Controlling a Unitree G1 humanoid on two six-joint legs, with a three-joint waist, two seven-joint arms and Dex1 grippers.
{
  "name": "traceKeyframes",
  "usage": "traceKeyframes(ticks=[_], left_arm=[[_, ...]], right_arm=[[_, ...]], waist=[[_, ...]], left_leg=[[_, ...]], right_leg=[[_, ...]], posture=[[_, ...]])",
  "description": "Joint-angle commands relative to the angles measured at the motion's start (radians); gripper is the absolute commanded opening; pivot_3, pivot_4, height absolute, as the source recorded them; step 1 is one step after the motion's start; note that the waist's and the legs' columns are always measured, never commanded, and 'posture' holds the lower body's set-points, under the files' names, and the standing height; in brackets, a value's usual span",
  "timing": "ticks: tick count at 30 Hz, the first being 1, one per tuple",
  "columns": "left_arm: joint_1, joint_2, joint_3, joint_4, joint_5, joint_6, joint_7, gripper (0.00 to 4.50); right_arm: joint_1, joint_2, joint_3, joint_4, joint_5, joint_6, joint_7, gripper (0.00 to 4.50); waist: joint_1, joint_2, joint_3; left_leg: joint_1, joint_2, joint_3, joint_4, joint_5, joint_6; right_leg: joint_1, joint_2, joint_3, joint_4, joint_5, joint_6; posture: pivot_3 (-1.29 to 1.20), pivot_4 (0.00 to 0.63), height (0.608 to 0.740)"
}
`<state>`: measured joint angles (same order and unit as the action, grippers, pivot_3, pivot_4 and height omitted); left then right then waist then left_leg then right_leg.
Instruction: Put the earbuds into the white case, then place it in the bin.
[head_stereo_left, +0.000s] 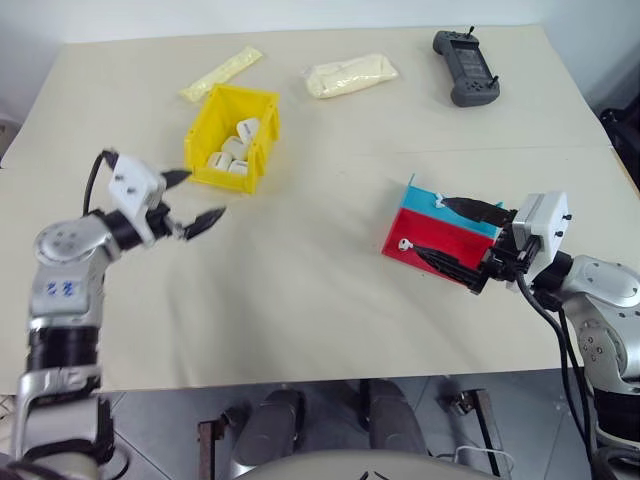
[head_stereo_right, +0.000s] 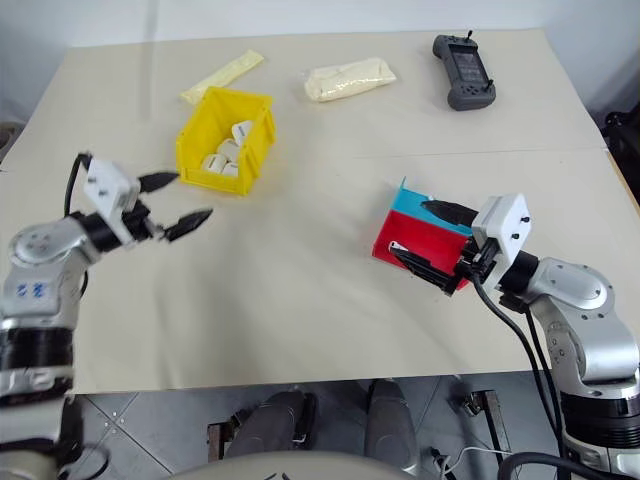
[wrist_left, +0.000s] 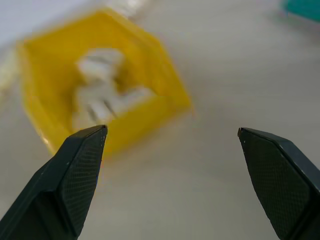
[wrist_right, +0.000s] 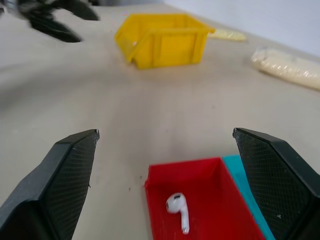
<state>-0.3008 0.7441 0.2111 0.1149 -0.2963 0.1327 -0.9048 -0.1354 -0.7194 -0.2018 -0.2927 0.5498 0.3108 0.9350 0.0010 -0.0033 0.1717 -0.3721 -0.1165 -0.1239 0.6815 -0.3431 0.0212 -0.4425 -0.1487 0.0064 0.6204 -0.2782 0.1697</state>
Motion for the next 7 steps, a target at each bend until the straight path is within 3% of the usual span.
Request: traceKeyframes(ticks=[1,7], left_arm=[[0.082,0.047,0.036,-0.101,-0.031,-0.018,-0.06,4.46],[0.158,0.046,0.045,-0.151,-0.051,-0.022,-0.063,4.46]], right_arm=[[-0.007,-0.031,-0.015,0.026,0.001,-0.028,0.062,4.5],[-0.025,-0.072,-0.015,0.125,-0.008,-0.058,0.161,4.5]], waist=[[0.011,0.0,0.0],[0.024,0.0,0.0]], left_leg=[[0.0,0.0,-0.001,0.0,0.0,0.0],[0.002,0.0,0.0,0.0,0.0,0.0]], right_leg=[[0.001,0.0,0.0,0.0,0.0,0.0],[0.003,0.0,0.0,-0.003,0.0,0.0]], posture=[[0.0,0.15,0.74],[0.0,0.15,0.74]])
